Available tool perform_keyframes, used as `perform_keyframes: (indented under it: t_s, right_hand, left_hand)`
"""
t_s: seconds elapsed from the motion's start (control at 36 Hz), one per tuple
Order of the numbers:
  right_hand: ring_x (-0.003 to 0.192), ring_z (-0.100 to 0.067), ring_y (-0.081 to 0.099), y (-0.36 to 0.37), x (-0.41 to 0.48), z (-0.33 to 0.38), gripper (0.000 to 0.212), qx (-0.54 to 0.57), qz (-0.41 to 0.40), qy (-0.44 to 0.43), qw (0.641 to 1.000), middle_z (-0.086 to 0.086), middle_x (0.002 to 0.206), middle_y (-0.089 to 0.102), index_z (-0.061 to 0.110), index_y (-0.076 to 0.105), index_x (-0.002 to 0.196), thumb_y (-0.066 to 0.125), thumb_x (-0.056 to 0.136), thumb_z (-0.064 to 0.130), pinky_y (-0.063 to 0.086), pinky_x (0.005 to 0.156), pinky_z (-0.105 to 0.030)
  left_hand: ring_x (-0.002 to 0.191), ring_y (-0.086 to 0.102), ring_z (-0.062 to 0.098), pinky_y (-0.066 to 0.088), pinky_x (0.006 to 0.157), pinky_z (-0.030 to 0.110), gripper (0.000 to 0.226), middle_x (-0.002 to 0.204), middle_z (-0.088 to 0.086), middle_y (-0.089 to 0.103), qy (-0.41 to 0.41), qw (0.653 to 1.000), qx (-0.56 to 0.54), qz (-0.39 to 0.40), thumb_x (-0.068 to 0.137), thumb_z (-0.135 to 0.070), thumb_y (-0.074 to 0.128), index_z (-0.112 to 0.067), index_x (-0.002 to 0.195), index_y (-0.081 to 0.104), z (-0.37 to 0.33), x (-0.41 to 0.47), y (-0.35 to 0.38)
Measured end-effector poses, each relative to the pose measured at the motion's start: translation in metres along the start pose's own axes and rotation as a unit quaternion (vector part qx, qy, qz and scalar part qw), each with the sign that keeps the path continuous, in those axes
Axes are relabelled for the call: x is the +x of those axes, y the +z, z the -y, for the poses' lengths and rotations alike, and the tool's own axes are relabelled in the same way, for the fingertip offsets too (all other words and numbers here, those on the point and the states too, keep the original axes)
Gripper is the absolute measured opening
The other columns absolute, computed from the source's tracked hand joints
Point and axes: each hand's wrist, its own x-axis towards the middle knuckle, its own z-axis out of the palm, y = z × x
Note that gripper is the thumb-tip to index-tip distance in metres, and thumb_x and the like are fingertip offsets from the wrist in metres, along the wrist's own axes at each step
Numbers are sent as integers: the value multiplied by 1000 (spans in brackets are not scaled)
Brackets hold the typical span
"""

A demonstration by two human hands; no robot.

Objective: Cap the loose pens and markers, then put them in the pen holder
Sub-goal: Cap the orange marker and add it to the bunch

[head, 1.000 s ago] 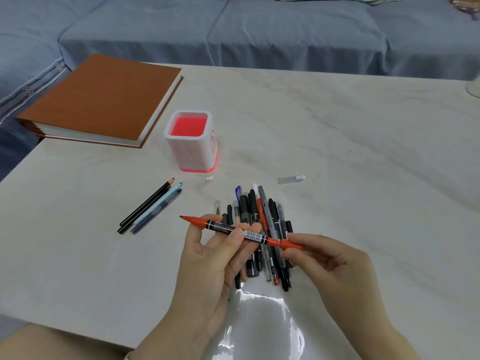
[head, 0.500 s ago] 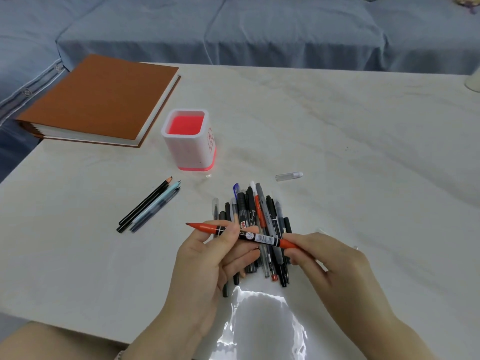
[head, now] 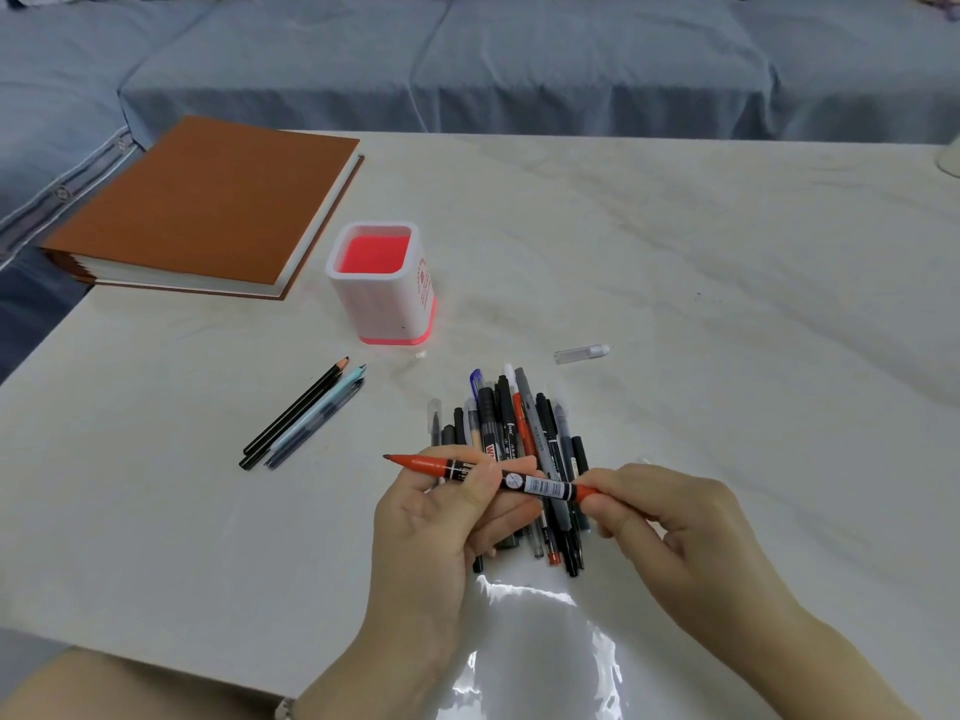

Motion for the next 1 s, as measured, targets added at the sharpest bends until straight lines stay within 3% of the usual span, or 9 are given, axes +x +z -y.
perform_keyframes:
  t_s: [0.08,0.14,0.31,0.36,0.5,0.64,0.72,0.86,1.0]
  right_hand:
    - [56,-4,49,-2,2,-6,9,72,25,68,995,3,68,60,24,63,89,60,83,29,39,57,-16]
    - [56,-2,50,-1,0,-10,19,78,35,88,992,7,68,63,32,64,89,66,82,14,38,58,-13]
    - [72,-9,53,-7,-1,-39,15,-156,2,119,981,11,71,57,22,72,92,69,79,15,43,71,-23]
    - [79,-13,51,-13,-1,-50,15,-218,-27,131,967,9,78,53,17,71,96,65,82,16,36,72,-22]
    - [87,-11,46,-13,3,-61,21,-265,-13,205,942,4,93,55,21,65,103,52,90,32,35,70,-24]
    - [103,-17,50,-4,4,-57,25,-319,18,210,924,2,102,56,21,54,114,43,94,30,42,78,-27]
    - [105,-17,51,-2,4,-54,27,-324,22,206,923,3,106,56,24,50,119,41,95,31,42,78,-26]
    - [88,-20,56,-5,3,-52,21,-258,-3,187,948,-2,90,61,16,62,106,55,88,22,41,73,-24]
    - [55,-6,52,-16,11,-30,14,31,-120,239,963,-1,65,60,19,65,85,60,83,6,39,57,-2]
  left_hand:
    - [62,71,21,56,55,22,6,72,13,74,28,998,51,15,70,-7,59,-3,75,60,0,2,1]
    - [62,71,19,56,53,25,5,68,9,73,30,994,100,13,81,-1,57,-3,78,61,1,8,0]
    - [68,66,12,57,70,27,12,67,-3,70,45,978,203,-25,90,-17,52,-18,87,64,7,33,-7]
    - [66,65,12,54,73,27,15,59,-6,66,57,971,229,-29,91,-20,50,-22,86,64,6,38,-12]
    - [42,47,5,44,48,12,22,43,-5,51,78,946,315,-5,93,-21,46,-34,88,63,4,38,-24]
    - [60,54,-6,39,58,1,29,64,-23,64,100,926,365,11,92,-19,49,-39,76,62,0,32,-26]
    - [50,50,-7,35,52,1,31,46,-21,55,90,916,389,35,93,-15,46,-25,68,59,-5,25,-21]
    - [35,45,-1,32,43,3,33,35,-11,48,72,920,378,68,94,-9,43,-3,62,51,-11,17,-15]
    - [30,40,2,32,38,6,19,48,-5,53,52,942,323,73,92,-8,46,-7,87,64,-9,14,-15]
